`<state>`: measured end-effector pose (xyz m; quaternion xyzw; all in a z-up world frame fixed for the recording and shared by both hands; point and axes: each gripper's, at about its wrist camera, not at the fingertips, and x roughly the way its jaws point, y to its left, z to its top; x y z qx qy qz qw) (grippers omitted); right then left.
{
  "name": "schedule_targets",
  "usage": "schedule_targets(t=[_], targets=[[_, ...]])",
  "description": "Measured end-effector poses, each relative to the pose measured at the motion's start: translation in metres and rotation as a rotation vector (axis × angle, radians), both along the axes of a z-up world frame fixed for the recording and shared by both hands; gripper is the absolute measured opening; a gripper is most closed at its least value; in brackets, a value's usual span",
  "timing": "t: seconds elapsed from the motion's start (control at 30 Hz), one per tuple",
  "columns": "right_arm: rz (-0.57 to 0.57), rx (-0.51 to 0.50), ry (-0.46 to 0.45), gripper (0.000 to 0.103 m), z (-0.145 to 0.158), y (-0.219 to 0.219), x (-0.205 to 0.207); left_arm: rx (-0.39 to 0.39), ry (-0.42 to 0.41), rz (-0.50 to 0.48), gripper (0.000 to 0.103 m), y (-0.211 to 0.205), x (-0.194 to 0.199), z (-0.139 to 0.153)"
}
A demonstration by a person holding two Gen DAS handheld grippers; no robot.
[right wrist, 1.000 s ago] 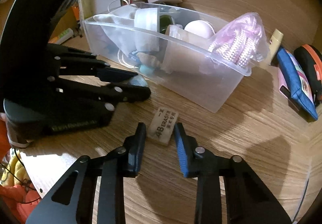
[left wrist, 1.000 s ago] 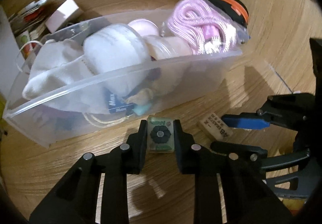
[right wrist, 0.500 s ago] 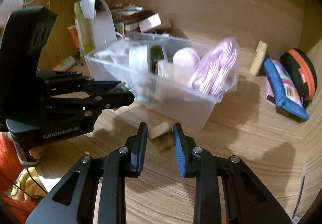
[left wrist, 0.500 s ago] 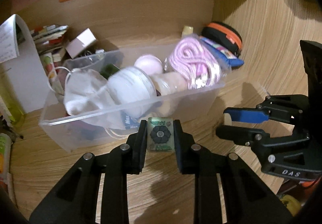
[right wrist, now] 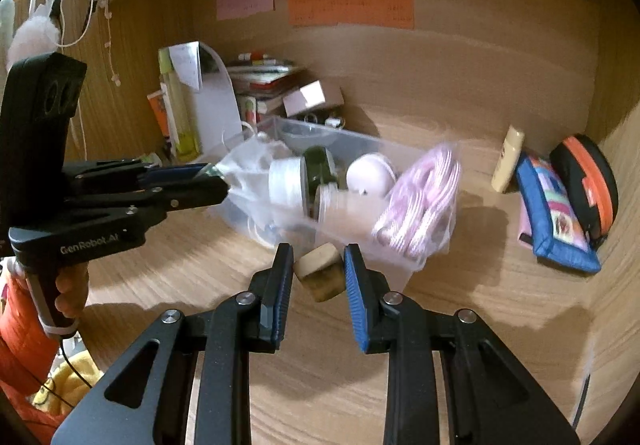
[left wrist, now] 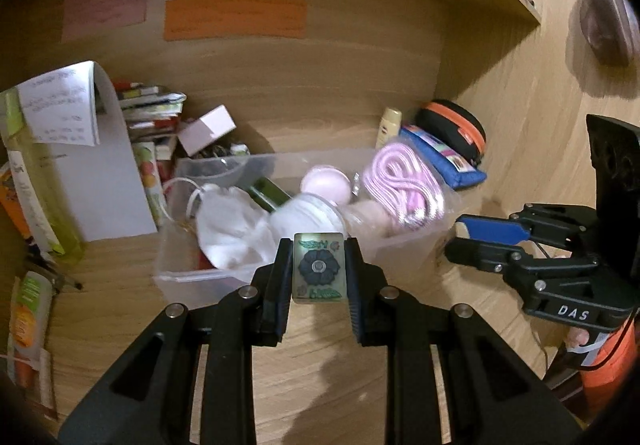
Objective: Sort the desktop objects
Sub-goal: 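Carry the square item in the left tool while the right tool carries the eraser into the box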
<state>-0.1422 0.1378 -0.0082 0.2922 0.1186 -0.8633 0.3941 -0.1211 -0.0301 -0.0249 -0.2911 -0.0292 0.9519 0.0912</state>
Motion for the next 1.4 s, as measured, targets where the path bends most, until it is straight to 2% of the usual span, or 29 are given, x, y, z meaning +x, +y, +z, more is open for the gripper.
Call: schedule_targets(t=[0.23, 0.7, 0.83, 0.93, 1.1, 1.23, 1.27, 1.33, 1.4], targets=[[-0.005, -0.034, 0.004, 0.023, 0.014, -0.007, -0.017, 0.042, 0.006, 0.042, 0.024, -0.022, -0.016, 0.007], [-0.006, -0.056, -0.027, 0.023, 0.02, -0.033, -0.054, 0.045, -0.013, 0.052, 0.024, -0.028, -0.052, 0.005], [0.011, -0.048, -0.054, 0.024, 0.012, -0.048, -0.063, 0.059, -0.033, 0.063, 0.024, -0.03, -0.062, -0.004], [-0.003, -0.043, -0.039, 0.023, 0.005, -0.057, -0.068, 0.045, -0.049, 0.08, 0.024, -0.031, -0.067, -0.012], [-0.029, -0.044, -0.073, 0.023, -0.005, -0.058, -0.083, 0.033, -0.086, 0.08, 0.024, -0.029, -0.074, -0.024], [-0.052, -0.022, -0.075, 0.024, -0.013, -0.059, -0.088, 0.004, -0.076, 0.084, 0.024, -0.024, -0.072, -0.025], [-0.051, -0.017, -0.064, 0.024, -0.013, -0.06, -0.087, -0.001, -0.076, 0.086, 0.025, -0.023, -0.072, -0.025], [-0.056, -0.003, -0.049, 0.024, -0.015, -0.061, -0.085, -0.005, -0.08, 0.089, 0.034, -0.023, -0.072, -0.026], [-0.059, 0.011, -0.037, 0.024, -0.016, -0.062, -0.083, 0.002, -0.075, 0.1, 0.039, -0.026, -0.071, -0.025]])
